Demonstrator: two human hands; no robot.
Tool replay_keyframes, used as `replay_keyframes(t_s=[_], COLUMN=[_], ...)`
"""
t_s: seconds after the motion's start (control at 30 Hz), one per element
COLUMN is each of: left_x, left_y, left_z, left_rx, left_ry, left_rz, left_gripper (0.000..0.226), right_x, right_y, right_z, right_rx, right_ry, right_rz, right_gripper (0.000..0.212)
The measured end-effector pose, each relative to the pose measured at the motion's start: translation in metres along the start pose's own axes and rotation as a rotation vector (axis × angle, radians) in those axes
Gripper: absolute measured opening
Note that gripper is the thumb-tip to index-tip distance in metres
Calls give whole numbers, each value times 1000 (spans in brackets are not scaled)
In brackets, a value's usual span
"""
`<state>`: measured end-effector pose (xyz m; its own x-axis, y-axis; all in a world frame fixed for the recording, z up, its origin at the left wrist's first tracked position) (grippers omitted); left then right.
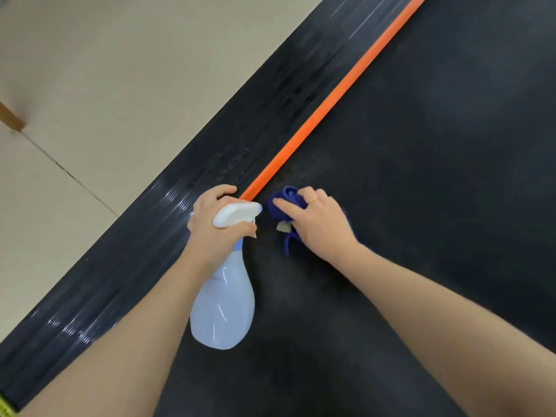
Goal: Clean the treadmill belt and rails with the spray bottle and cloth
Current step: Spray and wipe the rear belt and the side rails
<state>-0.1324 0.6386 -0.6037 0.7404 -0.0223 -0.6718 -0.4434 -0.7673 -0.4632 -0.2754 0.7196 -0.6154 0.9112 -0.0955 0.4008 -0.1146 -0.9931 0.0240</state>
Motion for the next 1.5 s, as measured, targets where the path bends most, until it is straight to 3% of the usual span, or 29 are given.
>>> replay_keyframes(t_s=[0.07,0.17,0.2,0.27,0.37,0.43,0.47,0.53,0.6,0.63,0.77,0.87,0.9,0.97,1.03,1.07,1.17,1.23,1.3,1.37,1.4,1.43,1.5], left_x=[3,3,1,-2,0,3,3,1,0,2,4,14,19,28,29,26,8,1,10,20,22,23,20], left_y=[2,0,0,-2,0,0,0,-1,1,2,3,-2,-7,-20,-27,-28,-31,-34,-33,-29,-28,-28,-27], left_z=[2,2,1,-2,-4,-4,-5,-5,-5,-6,-13,-20,-27,-41,-44,-41,-32,-31,-30,-30,-29,-27,-26], left_rx=[41,82,90,107,116,100,97,101,124,136,211,190,111,-73,-111,-72,64,100,132,155,166,175,159], left_ry=[-11,-87,-119,-161,-176,-189,-202,-226,-219,-213,-236,-317,-347,-328,-323,-352,-386,-334,-333,-341,-335,-324,-325], left_rz=[-11,-39,-40,-12,10,18,25,34,47,39,54,20,3,-46,-52,-33,70,136,86,5,-19,-43,-65], left_gripper=[34,49,51,52,58,61,56,51,60,65,62,51,44,43,42,39,22,8,18,40,46,50,44], right_x=[-27,-82,-83,-65,-19,-17,-27,-61,-74,-60,30,25,14,-17,-13,3,65,67,33,-1,-2,8,47], right_y=[20,33,32,30,24,26,32,43,36,33,12,13,17,15,3,0,-7,-10,-4,-11,-20,-28,-42], right_z=[-17,-36,-35,-30,-7,-9,-14,-28,-38,-33,10,9,6,-5,-2,6,25,27,15,2,2,7,18], right_rx=[-32,-132,-154,-136,95,132,117,2,-130,-115,137,135,89,-59,-156,-141,-42,-7,-64,-164,-202,-213,-180], right_ry=[-32,-20,10,85,138,49,5,-19,13,17,94,47,22,24,46,53,58,-74,-95,-50,-27,-8,12], right_rz=[95,561,613,548,137,-53,-28,271,585,607,215,117,184,519,729,716,310,106,279,672,779,786,592], right_gripper=[50,40,40,41,44,42,40,37,36,37,46,46,45,43,42,42,41,50,52,45,43,44,52])
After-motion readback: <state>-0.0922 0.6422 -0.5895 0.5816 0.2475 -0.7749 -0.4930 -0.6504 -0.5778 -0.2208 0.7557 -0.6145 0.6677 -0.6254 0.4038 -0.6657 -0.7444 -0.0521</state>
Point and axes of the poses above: each hand's wrist, its own y-axis towards the middle knuckle, its own z-axis out of the palm, x = y × z, the point moved 9 cm from there along y, towards the middle knuckle, and after that the axes turned 9 degrees about y, right-handed, at the moved point
